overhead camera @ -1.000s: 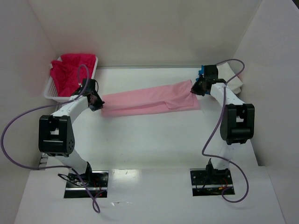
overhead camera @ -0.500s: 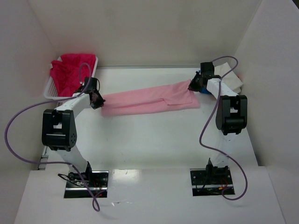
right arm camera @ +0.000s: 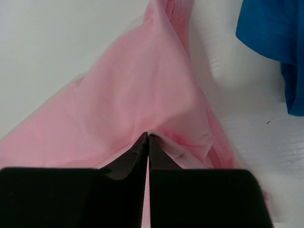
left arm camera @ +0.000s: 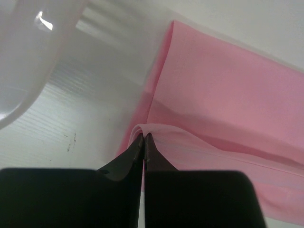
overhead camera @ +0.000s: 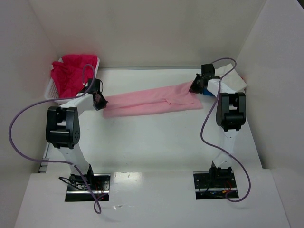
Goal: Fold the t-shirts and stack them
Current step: Fold the other side of the tshirt into a rectangle
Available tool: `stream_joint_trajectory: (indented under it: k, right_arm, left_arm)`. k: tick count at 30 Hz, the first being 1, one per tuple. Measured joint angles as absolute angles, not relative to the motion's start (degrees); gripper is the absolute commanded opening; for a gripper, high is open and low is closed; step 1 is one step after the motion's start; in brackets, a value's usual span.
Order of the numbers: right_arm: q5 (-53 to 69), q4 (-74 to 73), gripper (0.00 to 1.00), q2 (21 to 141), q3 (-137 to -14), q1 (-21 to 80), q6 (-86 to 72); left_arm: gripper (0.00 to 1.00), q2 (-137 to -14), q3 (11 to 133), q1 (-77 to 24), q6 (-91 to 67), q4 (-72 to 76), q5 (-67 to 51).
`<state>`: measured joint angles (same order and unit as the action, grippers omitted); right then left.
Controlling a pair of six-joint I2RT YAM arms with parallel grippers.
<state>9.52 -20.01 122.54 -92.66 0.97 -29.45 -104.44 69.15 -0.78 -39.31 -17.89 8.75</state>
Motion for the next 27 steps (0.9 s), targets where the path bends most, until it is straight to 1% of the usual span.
stream_joint_trajectory:
  k: [1,3,6,7,8,9,15,18,21,23,27]
  right_arm:
    - [9.56,-20.01,0.24,122.85,-92.78,0.97,-29.1]
    - [9.68,-20.06,0.29,123.02,-93.06,0.97,-28.9]
    - [10.34,-20.08,0.45,123.15,-94.55,0.97,-27.85]
    - [10.64,-20.01,0.51,123.15,-95.14,0.97,-27.49]
    - [10.99,-19.89,0.55,123.15,-95.71,0.97,-27.27]
    - [11.36,-19.78,0.56,123.14,-96.27,0.97,-27.13]
    - [12.79,-19.68,0.7,121.95,-98.17,0.96,-26.21]
    - [12.94,-19.76,0.71,119.7,-97.74,0.95,-25.75]
    - [12.98,-19.85,0.67,114.61,-94.57,0.95,-25.59]
    - [13.37,-19.0,0.65,110.38,-90.33,0.93,-25.47]
    - [13.69,-18.58,0.66,106.65,-83.28,1.21,-25.39]
  left_arm:
    - [0.31,-104.44,69.16,-0.78,-39.33,-17.89,8.75]
    - [0.43,-104.47,69.19,-0.78,-39.39,-17.87,8.8]
    - [0.63,-104.47,69.36,-0.75,-39.31,-17.59,8.72]
    - [0.67,-104.47,69.52,-0.75,-39.17,-17.33,8.37]
    - [0.7,-104.47,69.64,-0.75,-39.01,-17.06,7.96]
    - [0.73,-104.42,69.74,-0.75,-38.92,-16.71,7.56]
    - [0.77,-103.14,71.09,-1.08,-37.63,-15.31,5.25]
    - [0.77,-100.47,71.47,-1.74,-36.78,-15.09,3.49]
    - [0.78,-96.41,71.47,-2.43,-35.45,-14.1,-0.45]
    - [0.78,-94.48,70.79,-3.07,-34.36,-12.41,-3.16]
    - [0.78,-92.69,68.88,-4.21,-32.31,-10.69,-7.86]
